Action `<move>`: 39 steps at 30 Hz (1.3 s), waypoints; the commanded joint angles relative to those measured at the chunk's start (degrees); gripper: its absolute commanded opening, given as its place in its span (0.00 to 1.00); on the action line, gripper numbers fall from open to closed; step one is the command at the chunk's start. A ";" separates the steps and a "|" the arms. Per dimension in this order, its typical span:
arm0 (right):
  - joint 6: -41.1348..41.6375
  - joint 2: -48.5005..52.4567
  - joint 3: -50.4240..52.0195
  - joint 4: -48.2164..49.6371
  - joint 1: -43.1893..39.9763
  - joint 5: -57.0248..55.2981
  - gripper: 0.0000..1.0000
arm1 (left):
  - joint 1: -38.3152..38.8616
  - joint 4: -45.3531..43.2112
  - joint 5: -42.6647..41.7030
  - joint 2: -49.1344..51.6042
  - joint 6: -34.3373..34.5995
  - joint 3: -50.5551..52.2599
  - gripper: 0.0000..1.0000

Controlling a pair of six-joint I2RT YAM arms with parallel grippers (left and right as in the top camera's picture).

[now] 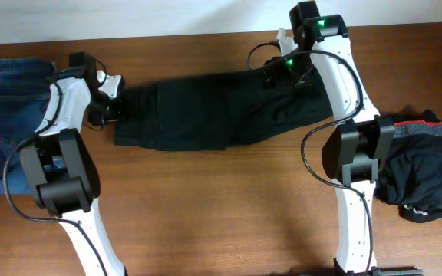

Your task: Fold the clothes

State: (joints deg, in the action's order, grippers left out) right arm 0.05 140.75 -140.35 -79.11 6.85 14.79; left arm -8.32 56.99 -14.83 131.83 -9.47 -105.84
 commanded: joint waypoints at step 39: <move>0.37 0.00 -0.07 0.57 -2.16 -5.05 0.69 | -9.07 8.15 -25.44 1.03 -6.99 -0.35 0.00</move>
State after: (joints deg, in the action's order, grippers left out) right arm 0.19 140.84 -140.35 -78.94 5.30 13.26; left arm -14.76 63.44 -45.60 139.31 -13.91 -106.69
